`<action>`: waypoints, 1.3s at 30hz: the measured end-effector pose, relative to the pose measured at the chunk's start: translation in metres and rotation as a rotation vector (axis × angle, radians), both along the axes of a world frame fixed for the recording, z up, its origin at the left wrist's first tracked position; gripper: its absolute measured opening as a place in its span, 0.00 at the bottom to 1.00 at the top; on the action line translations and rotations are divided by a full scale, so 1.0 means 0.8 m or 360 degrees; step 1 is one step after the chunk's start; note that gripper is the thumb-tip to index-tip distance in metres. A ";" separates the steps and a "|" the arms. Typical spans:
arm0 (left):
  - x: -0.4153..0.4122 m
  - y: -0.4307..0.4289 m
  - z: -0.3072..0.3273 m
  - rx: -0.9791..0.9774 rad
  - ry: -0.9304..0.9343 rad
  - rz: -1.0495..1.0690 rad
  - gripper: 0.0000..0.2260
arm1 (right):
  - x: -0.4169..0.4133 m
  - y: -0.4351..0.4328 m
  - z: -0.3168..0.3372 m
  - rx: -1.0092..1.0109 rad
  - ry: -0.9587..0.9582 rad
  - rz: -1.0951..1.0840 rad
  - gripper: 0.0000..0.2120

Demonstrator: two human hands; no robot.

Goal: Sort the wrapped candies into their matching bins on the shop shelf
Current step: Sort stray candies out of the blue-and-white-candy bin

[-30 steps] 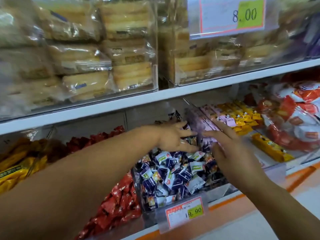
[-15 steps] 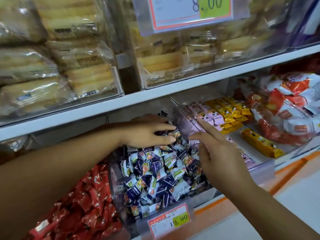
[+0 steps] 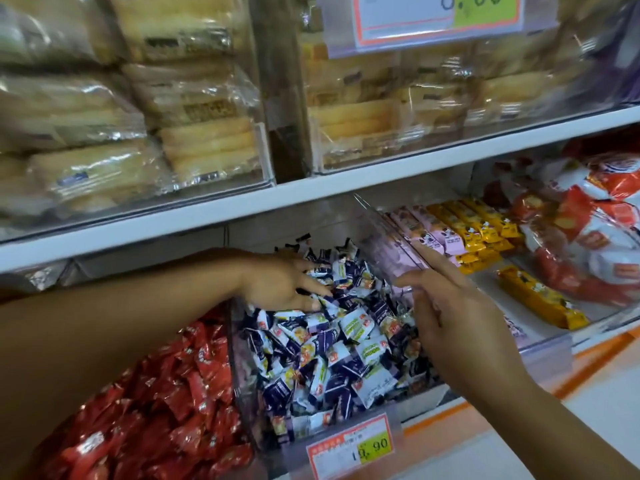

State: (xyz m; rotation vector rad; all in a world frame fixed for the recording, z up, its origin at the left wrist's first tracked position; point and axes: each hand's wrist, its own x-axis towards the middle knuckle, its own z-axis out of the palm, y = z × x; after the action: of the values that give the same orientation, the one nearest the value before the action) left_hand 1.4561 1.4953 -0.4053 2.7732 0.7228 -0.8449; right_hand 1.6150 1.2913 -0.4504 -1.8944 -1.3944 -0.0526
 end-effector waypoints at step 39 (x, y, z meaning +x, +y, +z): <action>0.052 -0.006 -0.025 0.0011 -0.0059 -0.0100 0.24 | 0.003 -0.024 0.012 -0.0251 0.0041 -0.0085 0.22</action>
State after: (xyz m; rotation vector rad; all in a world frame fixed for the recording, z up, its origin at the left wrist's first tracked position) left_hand 1.4977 1.4905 -0.4253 2.8235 0.6365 -0.8009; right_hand 1.6177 1.2720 -0.4406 -2.0547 -1.3649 0.0568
